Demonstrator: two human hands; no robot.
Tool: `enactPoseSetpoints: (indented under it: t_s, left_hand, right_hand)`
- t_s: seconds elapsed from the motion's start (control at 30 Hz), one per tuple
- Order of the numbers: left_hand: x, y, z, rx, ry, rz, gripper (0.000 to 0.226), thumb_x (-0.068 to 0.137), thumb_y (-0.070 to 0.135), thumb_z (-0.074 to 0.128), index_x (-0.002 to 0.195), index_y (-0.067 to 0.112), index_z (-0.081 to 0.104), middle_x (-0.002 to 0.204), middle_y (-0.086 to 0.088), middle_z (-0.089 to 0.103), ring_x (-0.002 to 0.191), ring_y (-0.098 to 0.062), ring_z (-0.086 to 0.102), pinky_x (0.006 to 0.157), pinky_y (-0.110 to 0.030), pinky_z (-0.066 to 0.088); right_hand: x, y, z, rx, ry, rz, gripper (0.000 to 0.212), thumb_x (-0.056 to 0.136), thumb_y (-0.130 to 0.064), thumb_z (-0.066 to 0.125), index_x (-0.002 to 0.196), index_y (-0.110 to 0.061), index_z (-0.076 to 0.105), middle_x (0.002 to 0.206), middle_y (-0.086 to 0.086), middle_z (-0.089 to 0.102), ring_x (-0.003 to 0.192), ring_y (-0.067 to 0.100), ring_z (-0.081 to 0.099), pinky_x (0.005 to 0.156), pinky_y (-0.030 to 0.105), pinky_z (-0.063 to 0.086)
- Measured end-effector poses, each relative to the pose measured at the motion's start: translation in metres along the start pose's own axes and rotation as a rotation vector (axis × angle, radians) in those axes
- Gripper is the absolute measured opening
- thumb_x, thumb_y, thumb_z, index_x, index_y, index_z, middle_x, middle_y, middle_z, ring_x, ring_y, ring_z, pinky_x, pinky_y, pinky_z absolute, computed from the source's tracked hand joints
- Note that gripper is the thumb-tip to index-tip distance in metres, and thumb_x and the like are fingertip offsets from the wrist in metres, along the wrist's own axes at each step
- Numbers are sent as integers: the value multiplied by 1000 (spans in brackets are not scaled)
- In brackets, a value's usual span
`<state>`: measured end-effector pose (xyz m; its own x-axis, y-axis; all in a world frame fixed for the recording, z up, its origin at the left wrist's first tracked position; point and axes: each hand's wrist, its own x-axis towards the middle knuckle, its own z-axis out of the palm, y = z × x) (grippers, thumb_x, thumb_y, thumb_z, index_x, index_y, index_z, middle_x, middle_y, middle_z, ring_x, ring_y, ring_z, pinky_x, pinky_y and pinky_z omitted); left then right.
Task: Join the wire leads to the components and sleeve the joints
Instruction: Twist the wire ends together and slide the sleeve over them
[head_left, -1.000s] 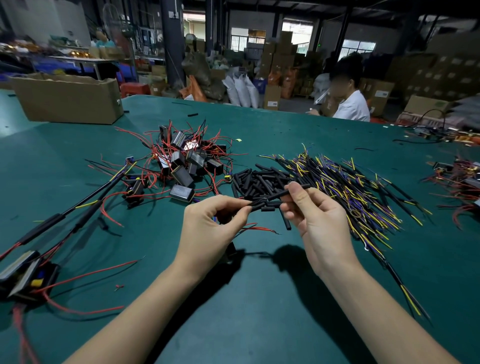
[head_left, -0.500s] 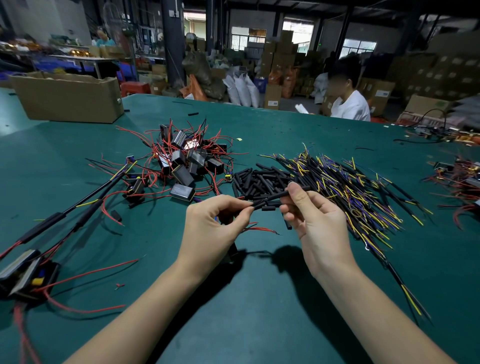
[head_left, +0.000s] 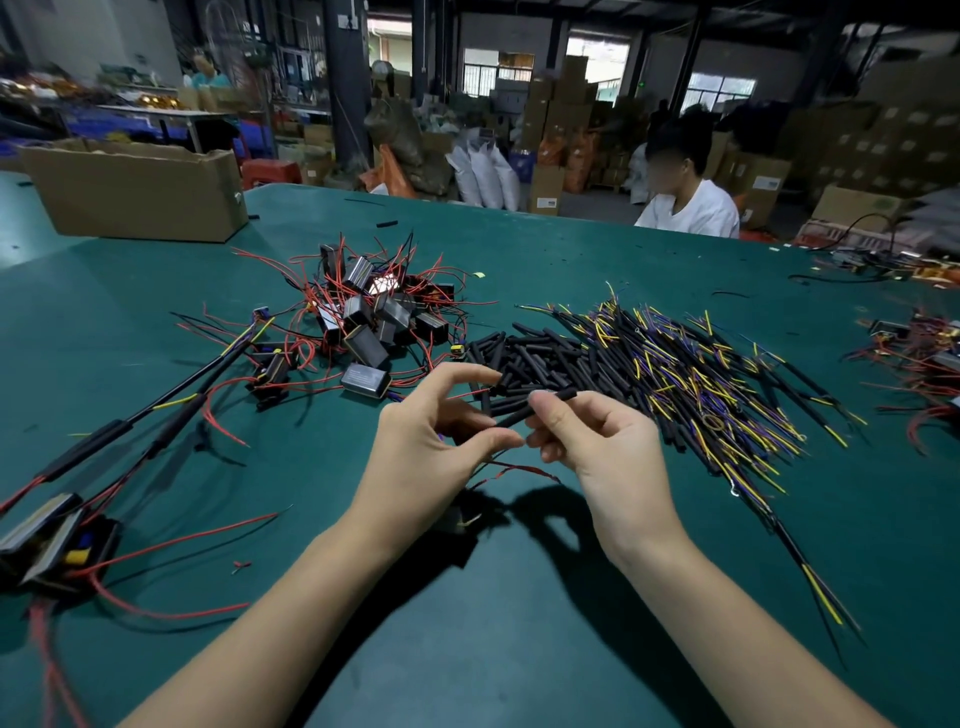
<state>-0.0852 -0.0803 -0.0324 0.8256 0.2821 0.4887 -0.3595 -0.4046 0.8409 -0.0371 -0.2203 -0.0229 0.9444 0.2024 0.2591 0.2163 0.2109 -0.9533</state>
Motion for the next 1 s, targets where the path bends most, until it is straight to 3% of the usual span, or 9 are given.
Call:
enactPoseSetpoints:
  t_s: [0.13,0.3,0.4,0.53,0.67,0.8,0.9,1.0]
  left_hand:
    - [3,-1,-7,104,-120,32,35,68,18,84,99,18,68,79,2,71,74,-13,66,75,-32,52]
    - [10,-3,-26,202,-259,-88,36,64,45,77,95,29,69,87,11,72,86,2,64,80,-19,46]
    - [11,-4,-26,8,-305,-189,37,63,37,77,96,24,69,86,4,73,75,-6,63,72,-23,50]
    - [7,-4,-20,-142,-387,-241,43,64,28,76,103,14,66,95,-12,70,83,-13,62,78,-29,50]
    - [7,-1,-18,-189,-318,-194,35,75,36,65,106,20,67,98,-4,72,88,-5,64,77,-18,48]
    - [4,-2,-11,-165,-245,-147,17,80,27,68,93,17,73,88,-3,73,81,-8,64,73,-30,49]
    - [4,-4,-8,-178,-190,-120,3,81,14,72,83,14,74,83,-3,71,78,-11,63,73,-29,47]
    - [5,-5,-7,-147,-177,-93,5,82,11,72,80,15,73,80,0,70,75,-10,62,70,-29,47]
  right_hand:
    - [-1,1,0,-90,-60,1,16,85,-12,69,71,-4,67,56,-3,63,50,4,54,52,14,43]
    - [-1,2,-2,-148,-43,-4,21,84,-17,71,69,-4,67,54,-3,62,49,4,51,51,14,41]
    - [-1,3,-1,-187,-64,-11,24,83,-20,71,69,-1,68,55,1,62,49,3,50,52,13,41]
    - [-5,4,4,-242,-125,-31,22,83,-17,72,70,-1,69,61,14,64,54,6,51,54,14,40]
    - [-9,6,6,-318,-150,-70,28,81,-22,74,59,-7,64,50,-2,54,52,5,43,51,16,33]
    - [-12,7,8,-341,-183,-110,26,83,-20,73,58,-20,65,48,-12,52,51,0,42,50,11,33]
    - [-9,5,2,-367,-268,-90,20,82,-16,73,64,-21,70,55,-10,60,56,0,50,56,14,41]
    - [-4,0,-4,-400,-336,-76,13,81,-15,75,69,-21,73,60,-11,65,59,-1,54,60,15,43]
